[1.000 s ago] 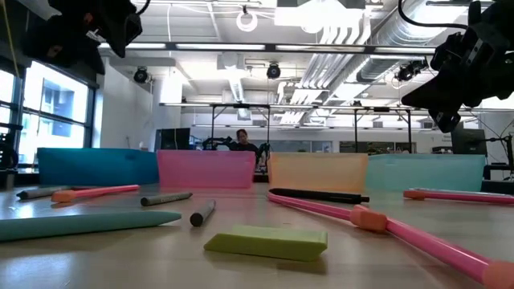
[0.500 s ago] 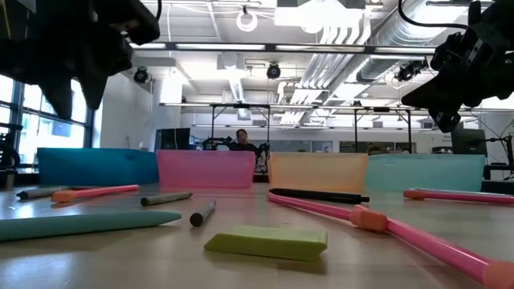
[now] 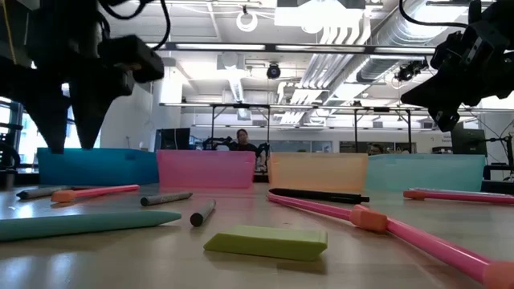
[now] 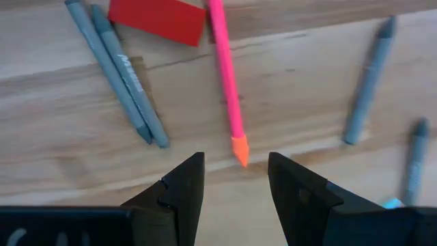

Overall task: Sort crayons/erasers/pens/pencils in bins
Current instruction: Put the pink pencil into the pink bin

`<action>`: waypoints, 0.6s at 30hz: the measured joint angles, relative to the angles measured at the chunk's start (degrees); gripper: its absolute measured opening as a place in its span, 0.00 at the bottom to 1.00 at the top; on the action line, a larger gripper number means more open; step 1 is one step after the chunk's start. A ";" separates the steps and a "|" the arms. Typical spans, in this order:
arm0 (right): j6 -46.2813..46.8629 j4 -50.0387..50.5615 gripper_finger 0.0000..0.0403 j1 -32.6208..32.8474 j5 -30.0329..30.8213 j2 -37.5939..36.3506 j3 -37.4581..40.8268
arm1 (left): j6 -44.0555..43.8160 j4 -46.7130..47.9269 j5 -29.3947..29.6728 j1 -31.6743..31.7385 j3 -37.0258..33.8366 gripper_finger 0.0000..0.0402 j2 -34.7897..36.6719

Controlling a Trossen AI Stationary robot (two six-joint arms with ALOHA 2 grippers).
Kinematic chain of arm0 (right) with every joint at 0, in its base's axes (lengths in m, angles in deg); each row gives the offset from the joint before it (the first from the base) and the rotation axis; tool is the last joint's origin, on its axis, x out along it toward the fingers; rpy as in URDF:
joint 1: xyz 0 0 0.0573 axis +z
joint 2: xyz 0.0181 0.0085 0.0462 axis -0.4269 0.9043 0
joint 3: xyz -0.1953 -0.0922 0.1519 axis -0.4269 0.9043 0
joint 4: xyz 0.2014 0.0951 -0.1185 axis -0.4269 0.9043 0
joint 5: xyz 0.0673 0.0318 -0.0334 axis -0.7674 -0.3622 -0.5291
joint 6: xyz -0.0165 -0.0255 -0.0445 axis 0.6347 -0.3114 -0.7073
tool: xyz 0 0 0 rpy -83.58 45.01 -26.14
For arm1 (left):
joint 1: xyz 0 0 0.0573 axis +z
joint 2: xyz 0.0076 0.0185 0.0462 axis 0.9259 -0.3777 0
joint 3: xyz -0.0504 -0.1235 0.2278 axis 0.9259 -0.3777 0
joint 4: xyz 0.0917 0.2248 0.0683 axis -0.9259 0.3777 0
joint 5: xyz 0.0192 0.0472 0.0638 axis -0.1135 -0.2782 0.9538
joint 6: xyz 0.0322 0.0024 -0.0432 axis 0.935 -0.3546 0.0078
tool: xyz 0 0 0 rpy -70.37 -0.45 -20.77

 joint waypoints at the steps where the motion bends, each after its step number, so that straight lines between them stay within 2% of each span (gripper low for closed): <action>1: 0.00 0.06 0.00 -0.01 0.00 0.01 0.01 | -0.01 -0.09 -0.01 0.00 -0.01 0.37 -0.63; 10: -0.02 0.42 0.00 -0.01 0.02 -0.09 0.01 | -0.55 -5.70 0.00 0.00 0.02 0.37 -5.25; 18: -0.02 0.74 0.00 0.00 0.01 0.74 0.01 | -0.63 -6.92 -0.20 -0.88 -0.01 0.35 -8.48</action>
